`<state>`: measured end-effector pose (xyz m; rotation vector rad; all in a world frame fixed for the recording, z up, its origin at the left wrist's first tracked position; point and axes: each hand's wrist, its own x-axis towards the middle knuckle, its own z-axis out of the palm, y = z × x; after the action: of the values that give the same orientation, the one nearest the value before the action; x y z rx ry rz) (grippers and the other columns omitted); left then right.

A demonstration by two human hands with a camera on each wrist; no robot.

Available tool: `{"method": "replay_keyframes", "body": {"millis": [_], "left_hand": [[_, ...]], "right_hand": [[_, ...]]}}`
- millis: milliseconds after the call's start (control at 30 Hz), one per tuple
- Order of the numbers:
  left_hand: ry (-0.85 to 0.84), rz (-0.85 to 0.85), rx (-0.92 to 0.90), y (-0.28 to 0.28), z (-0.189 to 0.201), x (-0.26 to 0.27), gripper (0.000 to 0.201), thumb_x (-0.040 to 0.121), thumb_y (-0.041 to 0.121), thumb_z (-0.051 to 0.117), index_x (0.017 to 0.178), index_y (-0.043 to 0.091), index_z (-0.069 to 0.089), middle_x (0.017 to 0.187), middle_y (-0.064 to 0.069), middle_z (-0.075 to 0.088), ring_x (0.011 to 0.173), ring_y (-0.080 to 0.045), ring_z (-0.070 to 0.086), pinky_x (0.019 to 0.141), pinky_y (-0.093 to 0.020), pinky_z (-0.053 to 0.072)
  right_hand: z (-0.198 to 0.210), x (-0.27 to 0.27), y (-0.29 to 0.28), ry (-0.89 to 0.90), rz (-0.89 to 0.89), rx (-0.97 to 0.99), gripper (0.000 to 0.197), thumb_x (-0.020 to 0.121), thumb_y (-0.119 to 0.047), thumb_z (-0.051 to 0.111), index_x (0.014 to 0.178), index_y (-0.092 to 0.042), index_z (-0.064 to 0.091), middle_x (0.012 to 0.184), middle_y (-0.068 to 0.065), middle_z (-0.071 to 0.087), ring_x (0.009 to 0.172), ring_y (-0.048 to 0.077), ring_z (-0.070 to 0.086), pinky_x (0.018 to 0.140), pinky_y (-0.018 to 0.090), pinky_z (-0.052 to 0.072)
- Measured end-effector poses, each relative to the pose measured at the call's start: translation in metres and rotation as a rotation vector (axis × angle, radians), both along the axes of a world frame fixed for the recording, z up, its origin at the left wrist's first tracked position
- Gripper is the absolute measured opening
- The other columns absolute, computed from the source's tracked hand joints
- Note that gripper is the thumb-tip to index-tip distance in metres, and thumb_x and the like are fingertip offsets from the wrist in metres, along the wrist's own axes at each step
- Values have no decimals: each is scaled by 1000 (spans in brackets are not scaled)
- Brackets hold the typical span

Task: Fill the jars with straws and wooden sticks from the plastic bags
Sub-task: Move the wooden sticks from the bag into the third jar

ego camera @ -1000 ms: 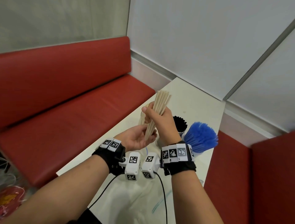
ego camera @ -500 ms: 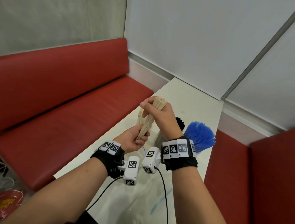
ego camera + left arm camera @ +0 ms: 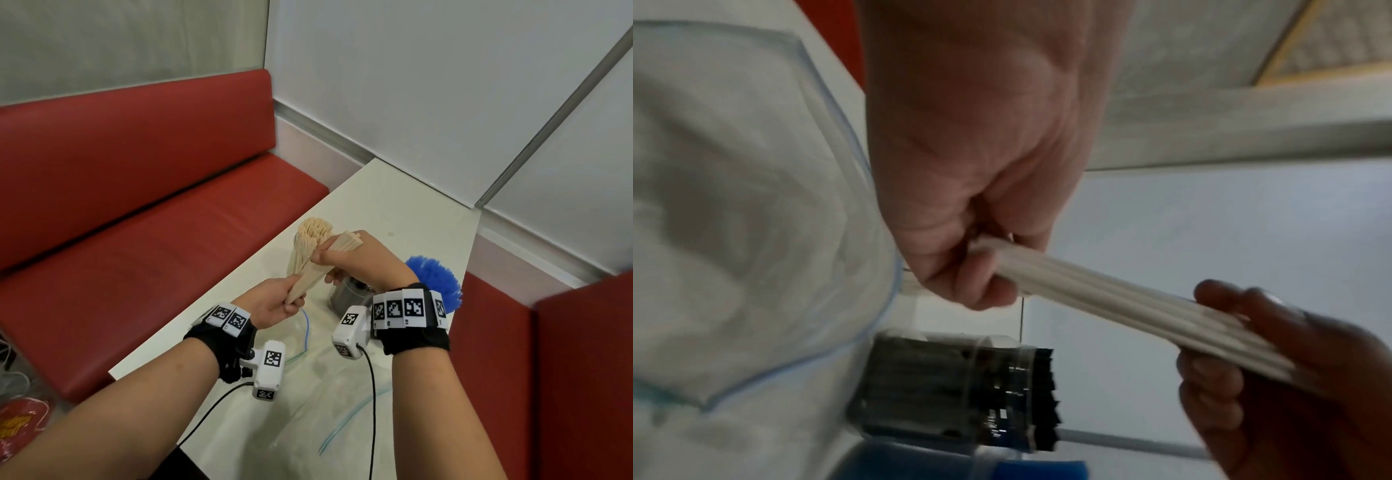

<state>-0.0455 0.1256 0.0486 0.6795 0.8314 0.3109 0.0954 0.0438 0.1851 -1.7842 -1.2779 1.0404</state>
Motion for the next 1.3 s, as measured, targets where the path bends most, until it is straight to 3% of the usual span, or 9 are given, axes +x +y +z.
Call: {"method": "replay_keyframes", "body": {"millis": [100, 233, 367, 500, 700, 800, 1000, 1133, 1300], "left_hand": [[288, -147, 191, 2, -13, -4, 28, 102, 25, 48, 85, 7, 59, 74, -10, 60, 59, -20, 61, 55, -26, 48], [695, -687, 673, 5, -27, -10, 29, 92, 18, 46, 79, 9, 70, 79, -5, 68, 66, -19, 60, 65, -26, 51], [818, -1043, 1006, -2, -45, -2, 27, 92, 21, 58, 109, 3, 70, 103, -11, 68, 96, -27, 64, 83, -33, 48], [797, -1066, 1106, -4, -73, 2, 53, 90, 18, 63, 141, 13, 48, 141, -9, 48, 129, -26, 47, 104, -33, 39], [924, -1209, 1211, -7, -102, 0, 86, 86, 14, 68, 155, 16, 15, 159, -23, 5, 129, -39, 47, 101, -41, 44], [948, -1227, 1255, -6, -108, -1, 75, 89, 10, 61, 152, 14, 22, 156, -23, 14, 125, -40, 49, 97, -43, 45], [978, -1313, 1388, -2, -111, 11, 38, 99, 8, 44, 136, 2, 48, 135, -18, 53, 119, -34, 57, 100, -42, 47], [1021, -1350, 1586, 3, -115, 25, 41, 104, 14, 39, 142, 2, 40, 147, -17, 41, 133, -34, 42, 111, -42, 35], [997, -1293, 1630, 10, -118, 30, 47, 104, 18, 40, 148, 4, 34, 153, -14, 37, 140, -29, 35, 116, -35, 26]], "right_hand": [[-5, 14, 11, -43, 2, -89, 16, 86, -8, 73, 96, 5, 73, 80, 17, 73, 66, 26, 70, 54, 23, 54], [-13, 33, 40, -113, -45, -153, 21, 85, -7, 74, 98, 9, 71, 84, 23, 72, 67, 29, 70, 65, 34, 59], [-11, 44, 74, -178, -145, -94, 17, 84, -10, 71, 95, 3, 72, 82, 24, 75, 70, 31, 73, 77, 39, 62], [-6, 48, 99, -344, -247, 14, 18, 81, -13, 64, 86, 3, 73, 69, 13, 75, 57, 16, 72, 69, 24, 57], [-27, 42, 112, -434, -217, -31, 27, 84, -12, 60, 58, -16, 56, 67, 11, 73, 60, 18, 69, 61, 16, 48], [-46, 44, 114, -363, -277, -41, 21, 86, -9, 62, 66, -16, 62, 60, 7, 66, 48, 13, 63, 48, 7, 44], [-69, 45, 128, -342, -309, -86, 19, 86, -10, 63, 68, -17, 63, 59, 5, 65, 49, 17, 64, 42, 11, 43], [-86, 40, 138, -415, -337, -188, 21, 91, -22, 63, 77, -11, 52, 83, 13, 71, 64, 22, 66, 49, 19, 46], [-97, 37, 146, -434, -351, -197, 23, 91, -27, 64, 94, -6, 54, 99, 22, 72, 96, 33, 69, 86, 44, 56]]}}
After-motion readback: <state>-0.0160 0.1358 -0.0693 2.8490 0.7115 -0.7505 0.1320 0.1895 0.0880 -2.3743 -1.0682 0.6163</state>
